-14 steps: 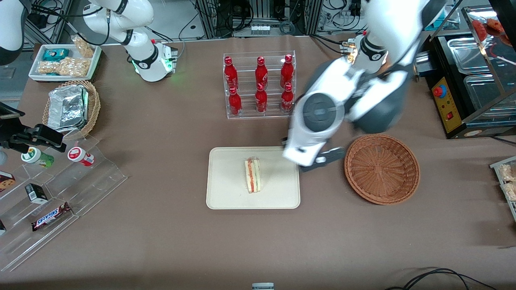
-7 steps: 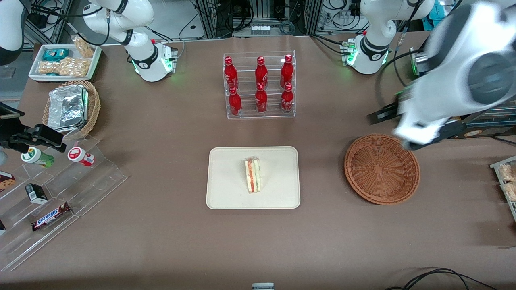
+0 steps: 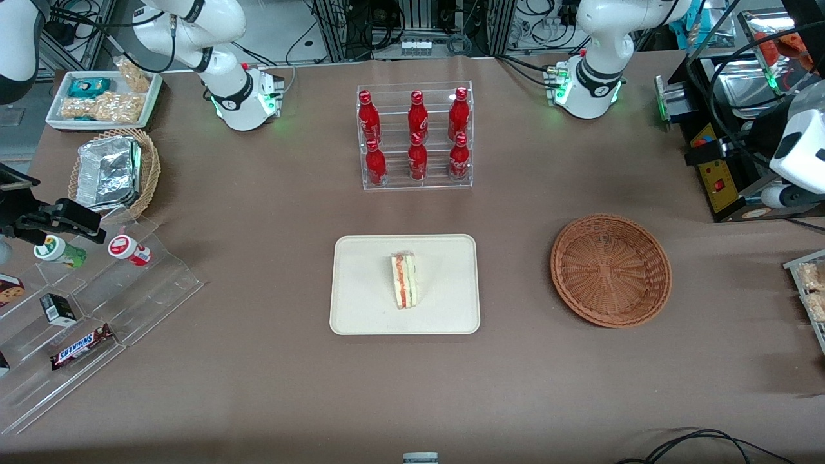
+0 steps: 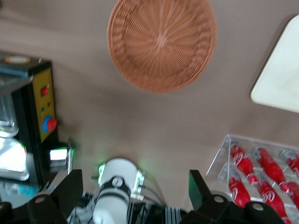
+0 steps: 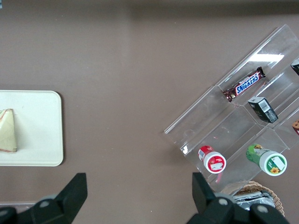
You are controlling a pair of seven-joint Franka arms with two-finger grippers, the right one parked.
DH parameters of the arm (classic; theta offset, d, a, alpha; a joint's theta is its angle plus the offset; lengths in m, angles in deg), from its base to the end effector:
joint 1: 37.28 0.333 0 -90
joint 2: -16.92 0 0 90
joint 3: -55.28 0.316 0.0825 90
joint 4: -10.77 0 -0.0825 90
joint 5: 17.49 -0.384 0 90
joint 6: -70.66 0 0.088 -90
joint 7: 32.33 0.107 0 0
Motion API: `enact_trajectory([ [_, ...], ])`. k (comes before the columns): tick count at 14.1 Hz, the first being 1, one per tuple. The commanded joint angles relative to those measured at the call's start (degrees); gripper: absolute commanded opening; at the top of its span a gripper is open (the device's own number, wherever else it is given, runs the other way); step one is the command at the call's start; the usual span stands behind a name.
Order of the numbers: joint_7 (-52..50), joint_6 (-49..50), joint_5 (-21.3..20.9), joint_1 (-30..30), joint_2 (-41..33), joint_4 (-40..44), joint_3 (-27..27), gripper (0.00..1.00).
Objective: Place sandwich from basket to tray
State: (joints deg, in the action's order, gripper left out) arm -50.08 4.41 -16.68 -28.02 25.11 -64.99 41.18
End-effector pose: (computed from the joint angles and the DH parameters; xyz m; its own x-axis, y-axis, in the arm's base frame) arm 0.5487 -0.0367 0.6301 0.9296 0.2137 -0.3002 0.2100 -0.9767 -0.0449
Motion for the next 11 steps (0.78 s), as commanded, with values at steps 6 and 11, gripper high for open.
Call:
enact_trajectory([
  [6,-1.32,-4.06,-0.54,-0.65,-9.67,-9.23,0.04,1.00],
  [11,-1.41,-7.12,-2.92,-2.76,-10.73,-11.86,0.04,1.00],
])
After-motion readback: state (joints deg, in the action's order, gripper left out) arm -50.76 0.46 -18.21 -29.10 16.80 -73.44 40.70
